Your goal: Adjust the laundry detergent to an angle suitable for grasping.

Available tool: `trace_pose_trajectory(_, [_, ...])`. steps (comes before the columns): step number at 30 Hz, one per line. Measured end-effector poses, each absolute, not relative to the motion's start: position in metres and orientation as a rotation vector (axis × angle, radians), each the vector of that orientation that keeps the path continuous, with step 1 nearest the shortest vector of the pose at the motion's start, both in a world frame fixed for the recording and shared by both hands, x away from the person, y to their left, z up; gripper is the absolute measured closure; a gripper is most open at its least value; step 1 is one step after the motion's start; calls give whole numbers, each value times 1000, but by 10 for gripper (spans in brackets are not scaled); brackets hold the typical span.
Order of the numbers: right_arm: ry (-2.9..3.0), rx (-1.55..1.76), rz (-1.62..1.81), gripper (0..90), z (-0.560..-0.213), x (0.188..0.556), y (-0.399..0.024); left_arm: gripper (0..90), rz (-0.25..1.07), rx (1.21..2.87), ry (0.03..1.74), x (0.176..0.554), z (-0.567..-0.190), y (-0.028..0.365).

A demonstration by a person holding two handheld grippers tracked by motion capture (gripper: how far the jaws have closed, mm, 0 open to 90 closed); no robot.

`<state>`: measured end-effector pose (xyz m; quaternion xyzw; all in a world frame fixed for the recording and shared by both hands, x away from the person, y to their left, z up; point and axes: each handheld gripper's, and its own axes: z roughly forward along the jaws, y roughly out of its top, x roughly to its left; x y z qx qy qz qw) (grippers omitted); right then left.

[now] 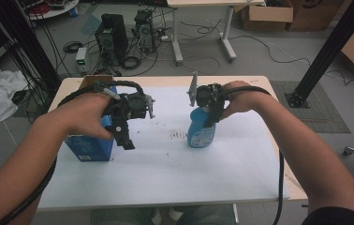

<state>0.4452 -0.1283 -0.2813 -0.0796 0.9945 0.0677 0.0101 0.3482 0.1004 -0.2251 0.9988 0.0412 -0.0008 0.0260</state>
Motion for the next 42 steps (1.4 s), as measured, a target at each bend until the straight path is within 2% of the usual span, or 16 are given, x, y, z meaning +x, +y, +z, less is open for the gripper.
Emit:
trace_pose_trajectory(16, [3108, 102, 167, 382, -264, 439, -123, 1, 14, 3091, 115, 345, -225, 97])
trace_pose_trajectory(42, [2974, 864, 200, 382, -280, 443, -124, 1, 12, 3105, 105, 337, -227, 92])
